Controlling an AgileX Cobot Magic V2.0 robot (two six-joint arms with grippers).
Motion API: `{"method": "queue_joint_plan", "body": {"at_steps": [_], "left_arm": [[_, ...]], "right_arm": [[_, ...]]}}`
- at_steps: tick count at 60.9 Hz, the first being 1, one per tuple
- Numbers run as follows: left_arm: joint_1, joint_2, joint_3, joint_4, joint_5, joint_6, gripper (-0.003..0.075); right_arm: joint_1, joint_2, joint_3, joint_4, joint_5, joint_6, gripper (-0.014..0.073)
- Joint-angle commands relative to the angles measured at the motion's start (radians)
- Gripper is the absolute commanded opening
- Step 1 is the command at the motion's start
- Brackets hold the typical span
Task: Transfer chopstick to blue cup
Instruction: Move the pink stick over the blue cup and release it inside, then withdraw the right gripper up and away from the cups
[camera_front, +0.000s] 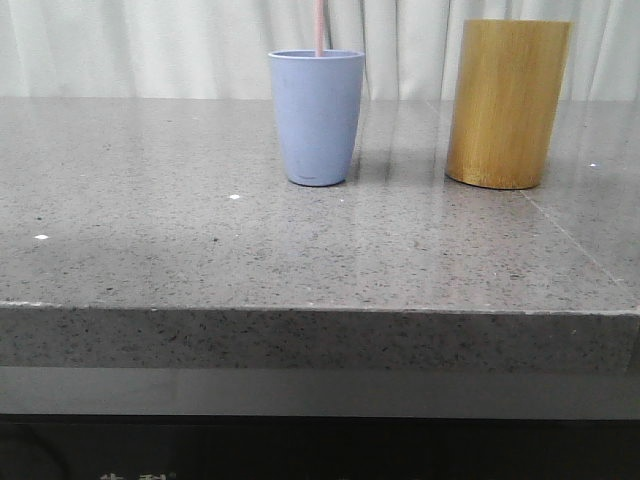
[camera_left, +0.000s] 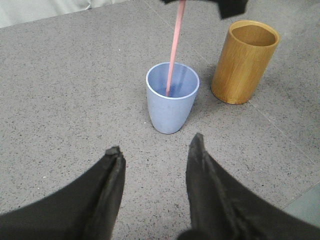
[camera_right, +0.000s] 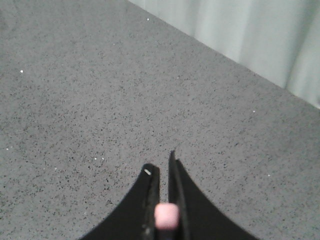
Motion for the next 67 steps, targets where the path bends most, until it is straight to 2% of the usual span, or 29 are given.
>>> {"method": "queue_joint_plan", "body": {"at_steps": [1,9,15,28,40,48,56,63,67], "left_arm": [[0.001,-0.008,-0.024,-0.009,-0.077,-0.007,0.0293],[0.001,-0.008,-0.024,-0.007,-0.077,-0.007,0.0293],[0.001,-0.008,-0.024,-0.007,-0.077,-0.007,0.0293],[0.001,-0.008,-0.024,-0.007,-0.077,-0.007,0.0293],[0.001,-0.008,-0.024,-0.007,-0.077,-0.007,0.0293],[0.001,-0.008,-0.024,-0.007,-0.077,-0.007,0.0293],[0.001,-0.008,-0.024,-0.007,-0.077,-0.007,0.0293],[0.001,-0.008,-0.024,-0.007,-0.077,-0.007,0.0293],[0.001,-0.008,-0.024,-0.007,-0.077,-0.007,0.0293]], "right_arm": [[-0.002,-0.034,-0.029,0.011,-0.043,-0.013,0.0118],[-0.002,-0.03,-0.029,0.011,-0.02,-0.013,0.0339],[-0.002,-0.041,-0.029,0.011,-0.008,-0.012,0.0413],[-0.008,-0.115,-0.048,0.01,0.072,-0.012,0.0414],[-0.08,-0.245,-0.048,0.009,0.205,-0.004,0.0414],[-0.176,-0.341,-0.048,-0.009,0.349,0.08,0.0414],[-0.275,-0.413,-0.035,-0.082,0.505,0.208,0.0414],[-0.337,-0.487,0.045,-0.126,0.588,0.259,0.0414],[-0.345,-0.55,0.14,-0.128,0.58,0.259,0.0414]]}}
